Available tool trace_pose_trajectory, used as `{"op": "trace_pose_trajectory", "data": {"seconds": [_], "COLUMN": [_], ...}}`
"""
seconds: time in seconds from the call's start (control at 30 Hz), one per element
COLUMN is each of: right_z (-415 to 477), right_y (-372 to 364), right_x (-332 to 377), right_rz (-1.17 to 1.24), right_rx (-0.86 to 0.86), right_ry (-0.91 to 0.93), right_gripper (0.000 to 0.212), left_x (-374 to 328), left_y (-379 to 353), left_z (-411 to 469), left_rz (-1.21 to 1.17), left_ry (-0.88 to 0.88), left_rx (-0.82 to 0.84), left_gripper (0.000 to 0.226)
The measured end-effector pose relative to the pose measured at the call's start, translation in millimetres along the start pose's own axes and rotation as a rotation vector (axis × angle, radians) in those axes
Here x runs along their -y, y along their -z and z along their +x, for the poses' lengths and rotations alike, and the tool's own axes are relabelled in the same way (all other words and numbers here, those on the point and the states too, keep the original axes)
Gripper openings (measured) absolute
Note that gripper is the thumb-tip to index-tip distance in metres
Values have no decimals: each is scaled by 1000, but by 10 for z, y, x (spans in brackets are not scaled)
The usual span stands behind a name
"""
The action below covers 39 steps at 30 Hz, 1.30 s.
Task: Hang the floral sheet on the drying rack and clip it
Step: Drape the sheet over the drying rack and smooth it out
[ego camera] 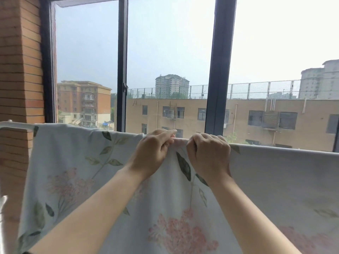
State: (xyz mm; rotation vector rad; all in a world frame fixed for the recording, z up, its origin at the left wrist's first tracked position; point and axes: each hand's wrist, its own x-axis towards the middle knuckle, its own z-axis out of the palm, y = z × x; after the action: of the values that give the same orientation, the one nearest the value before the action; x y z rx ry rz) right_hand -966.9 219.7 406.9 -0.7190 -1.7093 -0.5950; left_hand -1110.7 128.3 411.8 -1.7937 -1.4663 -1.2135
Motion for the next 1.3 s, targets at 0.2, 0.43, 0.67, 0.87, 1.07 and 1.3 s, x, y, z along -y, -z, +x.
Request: {"op": "trace_pose_trajectory", "data": {"seconds": [0.2, 0.43, 0.67, 0.87, 1.07, 1.3], "right_z": [-6, -28, -34, -19, -10, -6], "right_y": [-31, -40, -43, -83, -124, -72], "right_x": [-52, -77, -70, -12, 29, 83], "right_rz": [16, 16, 8, -19, -47, -76], "right_rx": [12, -2, -29, -34, -36, -36], "right_ry": [-16, -19, -9, 2, -15, -14], "right_gripper": [33, 33, 33, 35, 34, 33], "left_x": [250, 346, 411, 654, 903, 1072], "left_y": [231, 266, 233, 376, 517, 664], "left_z": [22, 18, 102, -1, -108, -160], "left_rz": [98, -55, -25, 52, 43, 14], "left_ry": [103, 180, 130, -22, -61, -37], "left_rx": [-25, -23, -106, -175, -136, -134], "left_gripper": [28, 15, 12, 10, 6, 11]}}
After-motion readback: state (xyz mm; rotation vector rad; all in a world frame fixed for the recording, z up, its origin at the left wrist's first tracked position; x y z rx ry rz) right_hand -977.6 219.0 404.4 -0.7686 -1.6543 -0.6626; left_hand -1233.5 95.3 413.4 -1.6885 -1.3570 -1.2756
